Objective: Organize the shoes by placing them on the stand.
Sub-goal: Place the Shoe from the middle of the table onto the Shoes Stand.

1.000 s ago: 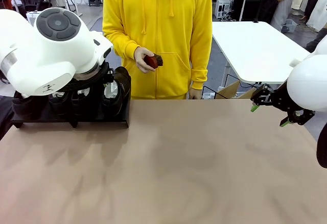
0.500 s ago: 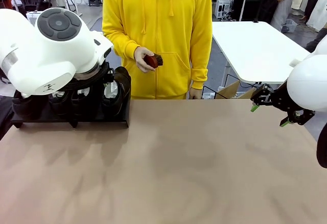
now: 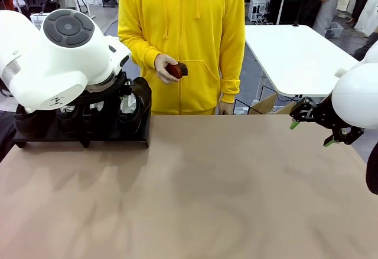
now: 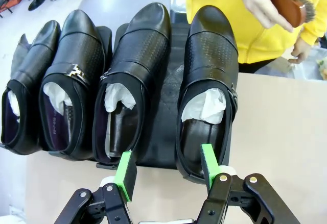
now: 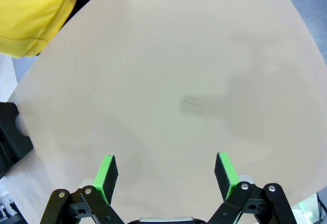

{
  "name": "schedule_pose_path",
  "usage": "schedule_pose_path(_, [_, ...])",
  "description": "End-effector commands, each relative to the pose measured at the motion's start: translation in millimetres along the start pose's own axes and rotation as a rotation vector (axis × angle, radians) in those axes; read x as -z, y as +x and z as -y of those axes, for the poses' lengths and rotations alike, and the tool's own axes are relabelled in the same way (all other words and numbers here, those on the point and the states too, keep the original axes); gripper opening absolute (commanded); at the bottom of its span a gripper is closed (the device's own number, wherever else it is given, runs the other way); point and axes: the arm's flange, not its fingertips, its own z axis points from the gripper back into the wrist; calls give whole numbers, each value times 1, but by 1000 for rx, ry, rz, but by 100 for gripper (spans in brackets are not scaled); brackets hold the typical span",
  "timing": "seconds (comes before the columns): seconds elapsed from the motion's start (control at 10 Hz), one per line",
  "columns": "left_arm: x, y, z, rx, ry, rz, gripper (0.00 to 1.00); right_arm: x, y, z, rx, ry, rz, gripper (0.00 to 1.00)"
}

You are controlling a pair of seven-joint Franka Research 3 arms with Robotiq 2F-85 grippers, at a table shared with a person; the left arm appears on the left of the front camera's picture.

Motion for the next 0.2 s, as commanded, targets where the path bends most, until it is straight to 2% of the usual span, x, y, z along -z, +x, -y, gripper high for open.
schedule_pose_path(0.0, [2,1,3,-8,1,25,67,0,1,2,-18,13,-8,100])
schedule_pose_path(0.1, [2,1,3,-8,1,25,67,0,1,2,-18,13,-8,100])
